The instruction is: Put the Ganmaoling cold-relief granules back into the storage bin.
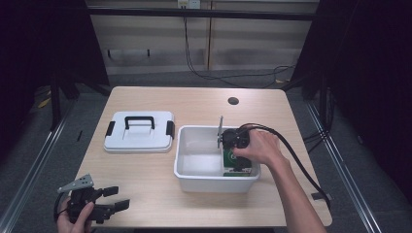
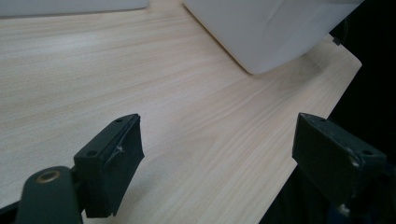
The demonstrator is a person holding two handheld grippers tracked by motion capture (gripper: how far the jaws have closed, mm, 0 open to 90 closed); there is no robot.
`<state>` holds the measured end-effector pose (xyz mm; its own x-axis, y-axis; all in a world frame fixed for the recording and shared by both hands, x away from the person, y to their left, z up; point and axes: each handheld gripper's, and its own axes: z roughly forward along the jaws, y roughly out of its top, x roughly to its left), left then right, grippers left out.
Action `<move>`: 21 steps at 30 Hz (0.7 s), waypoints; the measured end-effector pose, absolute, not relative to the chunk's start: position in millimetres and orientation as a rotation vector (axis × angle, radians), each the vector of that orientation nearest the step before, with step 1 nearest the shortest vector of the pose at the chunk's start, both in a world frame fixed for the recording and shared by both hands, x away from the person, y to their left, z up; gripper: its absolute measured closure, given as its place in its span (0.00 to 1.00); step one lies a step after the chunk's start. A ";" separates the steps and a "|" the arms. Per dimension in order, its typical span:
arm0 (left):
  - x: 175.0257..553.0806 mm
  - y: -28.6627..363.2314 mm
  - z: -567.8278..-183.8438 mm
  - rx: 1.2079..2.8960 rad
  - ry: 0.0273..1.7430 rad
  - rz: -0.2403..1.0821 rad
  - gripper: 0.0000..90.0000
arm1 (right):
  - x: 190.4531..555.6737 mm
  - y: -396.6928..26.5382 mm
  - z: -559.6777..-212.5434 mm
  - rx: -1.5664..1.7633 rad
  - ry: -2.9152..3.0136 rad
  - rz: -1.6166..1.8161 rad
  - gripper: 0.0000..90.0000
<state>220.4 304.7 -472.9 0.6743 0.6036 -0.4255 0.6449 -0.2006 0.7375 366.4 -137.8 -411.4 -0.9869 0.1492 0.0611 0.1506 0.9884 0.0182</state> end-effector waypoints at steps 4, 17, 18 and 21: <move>220.3 304.7 -472.8 1.884 0.980 -0.051 0.18 | 365.1 -136.4 -412.7 -0.237 -3.077 -0.026 0.15; 220.3 304.8 -472.8 1.880 0.982 -0.050 0.18 | 364.9 -139.9 -410.9 -0.227 -3.092 -0.056 0.11; 220.4 305.0 -472.8 1.883 0.980 -0.050 0.18 | 365.0 -140.7 -410.2 -0.239 -3.087 -0.059 0.11; 220.5 304.7 -472.9 1.880 0.982 -0.050 0.18 | 364.9 -143.2 -407.4 -0.251 -3.074 -0.068 0.11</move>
